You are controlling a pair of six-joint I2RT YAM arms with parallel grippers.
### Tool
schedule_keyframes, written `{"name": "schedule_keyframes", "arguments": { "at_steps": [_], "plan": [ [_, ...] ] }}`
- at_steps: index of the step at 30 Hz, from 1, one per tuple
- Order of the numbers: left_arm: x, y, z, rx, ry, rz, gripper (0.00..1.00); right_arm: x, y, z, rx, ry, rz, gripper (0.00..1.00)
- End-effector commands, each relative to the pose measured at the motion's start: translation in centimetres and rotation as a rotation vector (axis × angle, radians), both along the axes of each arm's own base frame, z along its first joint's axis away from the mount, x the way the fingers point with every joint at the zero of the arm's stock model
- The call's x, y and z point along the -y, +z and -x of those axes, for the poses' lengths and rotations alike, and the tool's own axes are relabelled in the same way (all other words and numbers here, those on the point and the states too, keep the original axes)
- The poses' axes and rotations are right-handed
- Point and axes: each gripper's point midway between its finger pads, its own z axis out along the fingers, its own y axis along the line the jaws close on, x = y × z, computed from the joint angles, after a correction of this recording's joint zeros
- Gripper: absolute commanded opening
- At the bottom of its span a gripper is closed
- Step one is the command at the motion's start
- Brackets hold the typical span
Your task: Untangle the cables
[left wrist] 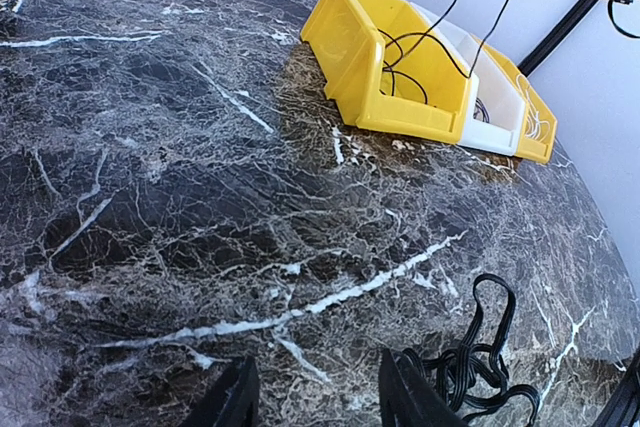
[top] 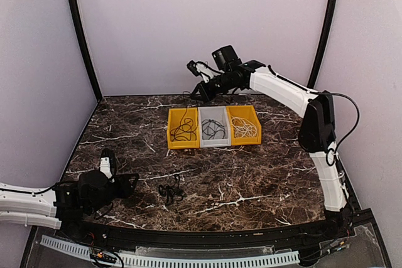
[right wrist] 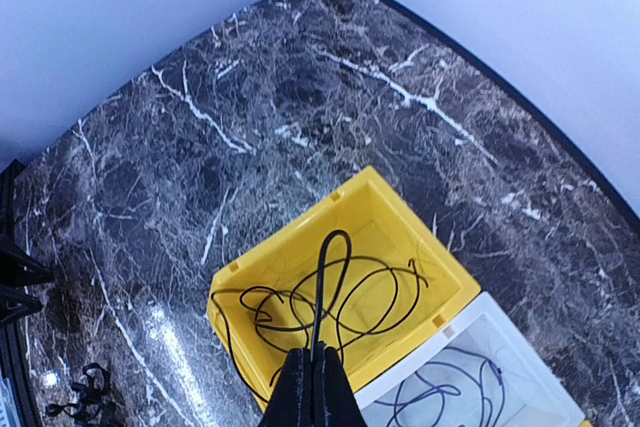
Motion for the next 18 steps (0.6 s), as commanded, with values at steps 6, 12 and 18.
{"name": "schedule_keyframes", "arguments": {
  "at_steps": [6, 12, 18],
  "plan": [
    [-0.3, -0.1, 0.1, 0.005, 0.012, 0.017, 0.43, -1.8, 1.0, -0.5, 0.025, 0.025, -0.079, 0.00],
    [-0.2, -0.1, 0.1, 0.001, 0.009, 0.015, 0.43, -2.7, -0.5, -1.9, 0.079, 0.024, -0.103, 0.00],
    [-0.4, -0.2, 0.2, -0.004, 0.012, 0.008, 0.43, -3.6, -4.2, -2.8, 0.085, 0.032, -0.105, 0.00]
  ]
}}
